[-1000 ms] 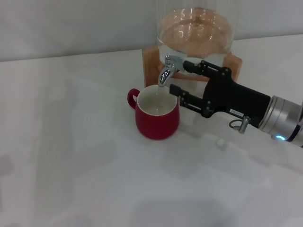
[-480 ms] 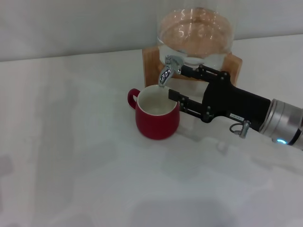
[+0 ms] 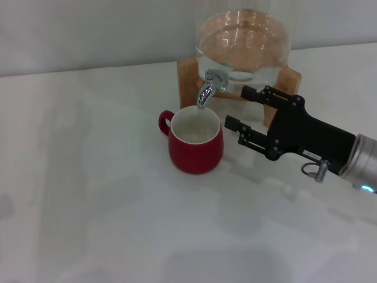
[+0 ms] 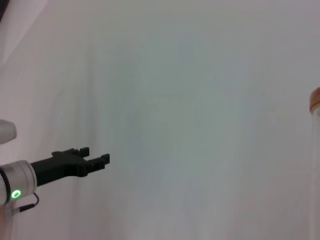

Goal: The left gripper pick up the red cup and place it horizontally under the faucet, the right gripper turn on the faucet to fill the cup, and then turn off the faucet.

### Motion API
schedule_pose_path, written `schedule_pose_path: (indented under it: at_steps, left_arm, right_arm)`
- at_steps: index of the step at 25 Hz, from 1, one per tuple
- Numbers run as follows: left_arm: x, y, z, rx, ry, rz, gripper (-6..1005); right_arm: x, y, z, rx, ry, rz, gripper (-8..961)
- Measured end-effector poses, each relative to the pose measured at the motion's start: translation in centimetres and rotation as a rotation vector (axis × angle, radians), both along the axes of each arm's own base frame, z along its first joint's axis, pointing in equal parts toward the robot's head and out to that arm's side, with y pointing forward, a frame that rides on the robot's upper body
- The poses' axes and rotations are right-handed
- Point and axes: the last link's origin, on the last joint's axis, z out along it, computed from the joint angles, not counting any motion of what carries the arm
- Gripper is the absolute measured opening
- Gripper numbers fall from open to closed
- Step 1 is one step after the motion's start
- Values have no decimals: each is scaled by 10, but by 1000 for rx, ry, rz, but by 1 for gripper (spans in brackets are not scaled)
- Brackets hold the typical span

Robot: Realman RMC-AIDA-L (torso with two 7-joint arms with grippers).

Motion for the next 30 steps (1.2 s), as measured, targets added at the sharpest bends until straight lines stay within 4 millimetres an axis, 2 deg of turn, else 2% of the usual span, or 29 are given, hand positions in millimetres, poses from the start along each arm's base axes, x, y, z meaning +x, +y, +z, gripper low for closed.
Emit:
schedule_pose_path:
  at_steps: [17, 30]
  left_arm:
    - [2, 2, 0, 1, 10, 1, 762]
    - [4, 2, -3, -12, 21, -8, 762]
  right_arm:
    - [-3, -14, -5, -49, 10, 50, 631]
    - [-21, -1, -20, -92, -20, 90, 631]
